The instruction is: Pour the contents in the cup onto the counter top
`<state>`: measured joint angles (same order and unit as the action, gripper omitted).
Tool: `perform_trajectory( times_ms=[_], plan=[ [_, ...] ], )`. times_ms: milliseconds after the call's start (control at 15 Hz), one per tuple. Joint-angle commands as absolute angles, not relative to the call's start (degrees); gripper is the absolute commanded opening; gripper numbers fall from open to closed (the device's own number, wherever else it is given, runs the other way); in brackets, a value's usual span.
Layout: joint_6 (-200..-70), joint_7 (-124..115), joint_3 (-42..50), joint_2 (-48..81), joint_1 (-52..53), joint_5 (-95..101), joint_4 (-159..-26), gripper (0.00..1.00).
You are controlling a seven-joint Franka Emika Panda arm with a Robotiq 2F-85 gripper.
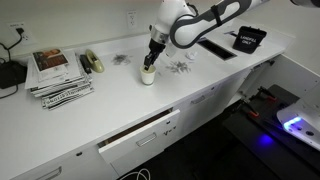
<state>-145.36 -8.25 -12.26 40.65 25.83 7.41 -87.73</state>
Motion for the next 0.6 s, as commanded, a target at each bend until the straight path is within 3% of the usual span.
perform_trajectory(
  times_ms=[0, 133, 533],
  plan=[
    [-147.24, -9.06, -11.07, 34.62, 27.22, 8.28, -92.56, 0.90],
    [-147.54, -10.07, -10.54, 31.73, 27.84, 9.03, -94.41, 1.00],
    [-147.31, -10.15, -10.98, 24.09, 27.47, 10.19, -99.64, 1.00]
  ],
)
